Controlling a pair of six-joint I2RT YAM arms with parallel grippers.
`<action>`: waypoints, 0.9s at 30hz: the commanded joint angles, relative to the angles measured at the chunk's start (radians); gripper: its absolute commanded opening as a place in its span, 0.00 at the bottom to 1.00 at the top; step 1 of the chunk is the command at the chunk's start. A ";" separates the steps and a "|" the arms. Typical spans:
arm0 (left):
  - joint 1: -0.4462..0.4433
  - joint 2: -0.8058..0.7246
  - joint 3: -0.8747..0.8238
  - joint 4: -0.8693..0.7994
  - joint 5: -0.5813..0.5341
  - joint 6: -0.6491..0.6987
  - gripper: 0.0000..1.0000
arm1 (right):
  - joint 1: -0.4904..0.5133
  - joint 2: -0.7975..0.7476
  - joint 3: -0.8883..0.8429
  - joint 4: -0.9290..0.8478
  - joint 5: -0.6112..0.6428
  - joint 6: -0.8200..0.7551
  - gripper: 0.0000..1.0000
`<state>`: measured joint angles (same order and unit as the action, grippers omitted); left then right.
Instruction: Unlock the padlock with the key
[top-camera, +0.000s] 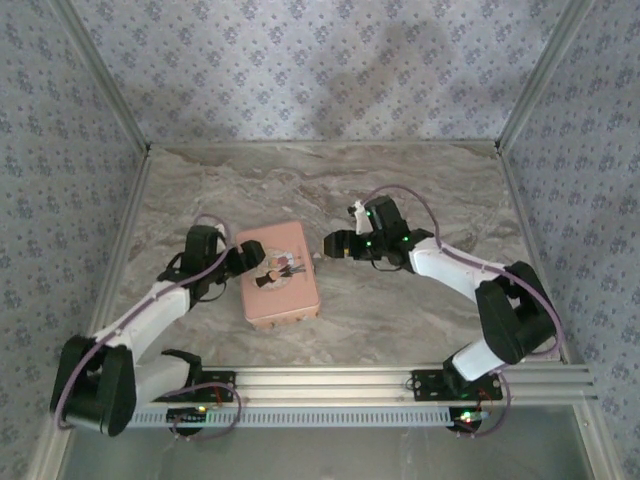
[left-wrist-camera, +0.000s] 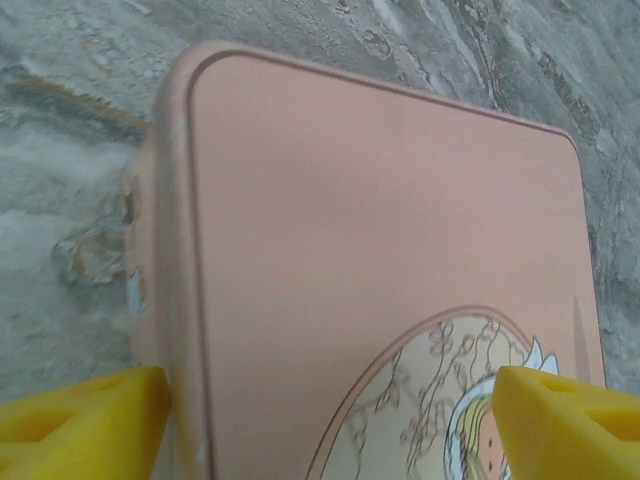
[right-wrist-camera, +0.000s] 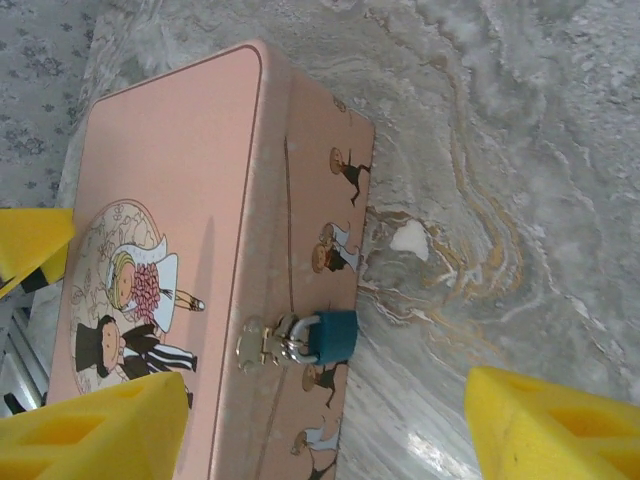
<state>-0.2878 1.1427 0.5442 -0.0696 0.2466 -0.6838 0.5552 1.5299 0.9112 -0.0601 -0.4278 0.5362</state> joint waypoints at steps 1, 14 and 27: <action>-0.018 0.086 0.093 0.092 0.020 -0.002 0.82 | -0.001 0.031 0.047 -0.013 -0.009 0.028 0.74; -0.123 0.570 0.553 0.114 0.134 0.011 0.74 | -0.068 0.069 0.094 -0.104 0.035 0.029 0.68; -0.139 0.433 0.581 -0.198 -0.037 0.093 0.85 | -0.171 0.026 0.181 -0.273 0.109 -0.128 0.83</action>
<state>-0.4274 1.7229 1.1706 -0.1158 0.2955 -0.6426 0.4030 1.5688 1.0355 -0.2745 -0.3294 0.4774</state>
